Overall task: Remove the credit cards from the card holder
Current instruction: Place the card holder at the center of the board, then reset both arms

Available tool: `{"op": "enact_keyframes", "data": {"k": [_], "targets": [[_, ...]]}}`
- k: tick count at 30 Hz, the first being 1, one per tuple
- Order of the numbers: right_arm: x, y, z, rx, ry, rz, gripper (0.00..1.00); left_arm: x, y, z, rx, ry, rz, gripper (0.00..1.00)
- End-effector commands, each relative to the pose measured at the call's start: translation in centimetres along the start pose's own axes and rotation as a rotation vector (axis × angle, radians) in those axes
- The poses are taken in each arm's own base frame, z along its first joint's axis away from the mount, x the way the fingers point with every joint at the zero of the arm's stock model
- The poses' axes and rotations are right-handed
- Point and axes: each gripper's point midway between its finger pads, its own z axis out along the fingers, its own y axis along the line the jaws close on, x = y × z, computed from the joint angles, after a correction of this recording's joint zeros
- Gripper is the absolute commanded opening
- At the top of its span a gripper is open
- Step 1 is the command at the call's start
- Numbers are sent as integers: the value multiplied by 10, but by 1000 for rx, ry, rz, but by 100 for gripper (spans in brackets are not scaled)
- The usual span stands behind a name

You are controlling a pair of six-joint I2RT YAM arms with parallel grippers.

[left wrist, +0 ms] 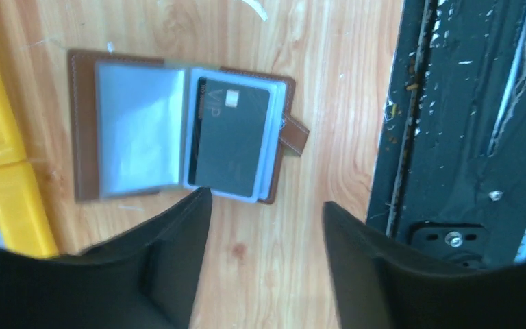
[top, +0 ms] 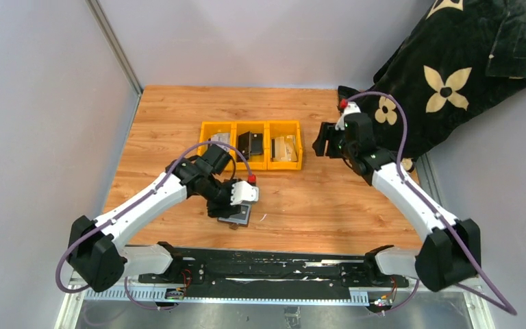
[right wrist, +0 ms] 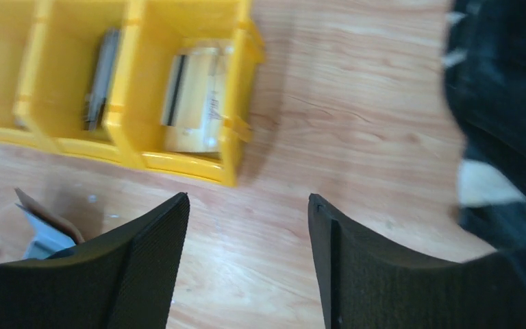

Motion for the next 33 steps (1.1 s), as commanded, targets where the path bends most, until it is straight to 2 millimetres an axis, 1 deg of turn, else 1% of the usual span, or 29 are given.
{"op": "enact_keyframes", "data": {"k": [1,2,3,5,6,7,9,10,12,13,15,17,19,21,23,25,28,29,30,32,33], "targets": [[1,-59,-28,284,-119,12,71,6,17,-25,-47,-84,-166,76],[3,-74,-37,357,-147,15,75,10,34,-34,-113,-118,-229,89],[4,-85,-47,411,-179,3,78,15,52,-44,-188,-157,-298,98],[9,-105,-58,504,-226,-34,81,29,85,-65,-335,-246,-399,100],[13,-116,-62,556,-246,-51,81,38,99,-74,-406,-294,-472,100],[12,-127,-66,615,-285,-64,82,50,118,-88,-511,-341,-525,100],[24,-150,-74,746,-277,-118,84,72,138,-101,-646,-396,-601,100],[31,-161,-76,803,-254,-128,86,83,144,-102,-701,-417,-629,100],[45,-180,-75,870,-220,-92,87,103,156,-101,-807,-456,-675,100],[54,-193,-76,913,-215,-53,87,114,158,-92,-845,-470,-696,100],[62,-208,-77,957,-237,4,87,124,166,-89,-933,-539,-724,100],[67,-216,-77,963,-275,8,87,128,170,-88,-999,-619,-744,100],[69,-221,-76,951,-310,-31,87,131,173,-85,-1049,-688,-751,100],[72,-226,-73,936,-338,-27,87,135,178,-88,-1126,-745,-738,100],[76,-227,-64,896,-344,-21,86,139,180,-89,-1182,-804,-739,100],[78,-229,-57,877,-359,-33,86,139,183,-86,-1186,-841,-733,100],[79,-231,-45,850,-366,-57,85,143,183,-81,-1165,-782,-743,100],[81,-232,-41,841,-357,-59,84,141,183,-82,-1167,-800,-740,100],[79,-231,-38,827,-373,-64,83,141,183,-88,-1202,-822,-721,100],[79,-221,-30,744,-381,-132,80,143,176,-91,-1244,-828,-715,100],[84,-212,-24,676,-371,-168,81,150,172,-94,-1294,-818,-733,100]]}}
